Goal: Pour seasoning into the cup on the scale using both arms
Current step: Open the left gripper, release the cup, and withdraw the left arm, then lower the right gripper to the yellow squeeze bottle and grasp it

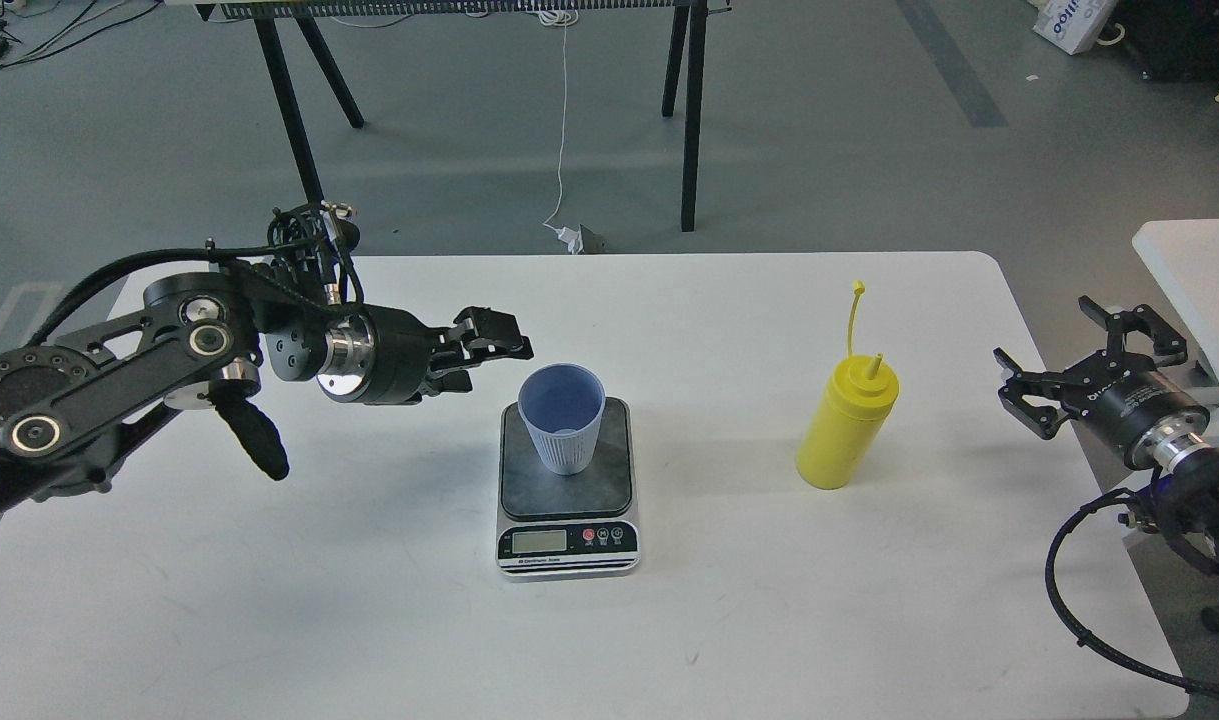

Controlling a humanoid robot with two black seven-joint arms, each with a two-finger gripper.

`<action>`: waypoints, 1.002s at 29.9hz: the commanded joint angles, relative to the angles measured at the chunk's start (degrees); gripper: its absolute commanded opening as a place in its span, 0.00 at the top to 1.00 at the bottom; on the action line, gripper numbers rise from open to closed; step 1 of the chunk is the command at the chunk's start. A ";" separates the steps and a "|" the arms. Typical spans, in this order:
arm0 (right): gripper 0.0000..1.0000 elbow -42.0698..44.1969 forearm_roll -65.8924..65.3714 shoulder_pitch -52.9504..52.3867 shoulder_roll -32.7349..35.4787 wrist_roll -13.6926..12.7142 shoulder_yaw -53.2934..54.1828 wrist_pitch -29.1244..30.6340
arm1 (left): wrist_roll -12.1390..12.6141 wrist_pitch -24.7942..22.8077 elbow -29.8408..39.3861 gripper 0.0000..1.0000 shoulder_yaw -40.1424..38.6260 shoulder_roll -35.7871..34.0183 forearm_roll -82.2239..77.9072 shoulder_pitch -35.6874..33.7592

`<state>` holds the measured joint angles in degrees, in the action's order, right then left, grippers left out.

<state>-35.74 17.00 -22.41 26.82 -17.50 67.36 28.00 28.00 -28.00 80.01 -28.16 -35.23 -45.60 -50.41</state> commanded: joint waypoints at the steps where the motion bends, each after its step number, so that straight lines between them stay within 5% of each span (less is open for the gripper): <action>1: 0.01 -0.12 -0.03 -0.88 0.69 -0.08 -2.05 0.00 | 0.00 0.00 -2.30 0.00 -0.14 -2.56 9.44 -4.33; 10: 0.01 -1.09 -3.81 -15.98 0.87 -0.43 -19.00 0.00 | 0.00 0.00 -30.49 0.00 -4.27 -4.15 44.06 -14.97; 18: 0.01 -2.76 -1.63 -31.98 2.88 -0.61 -21.41 0.00 | 0.00 0.00 -45.81 0.00 -4.53 -2.92 60.79 -13.49; 24: 0.01 -3.46 21.79 -29.55 9.82 -0.87 -14.81 0.00 | 0.00 0.00 -51.34 0.00 -8.13 2.26 64.41 -11.46; 30: 0.01 -12.59 53.29 -11.64 13.61 -0.87 -11.74 0.00 | 0.00 0.00 -57.15 0.00 -13.41 7.36 64.41 -8.92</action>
<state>-44.51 58.05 -43.27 39.53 -18.36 53.65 28.00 28.00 -28.01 25.15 -39.93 -29.91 18.82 -60.58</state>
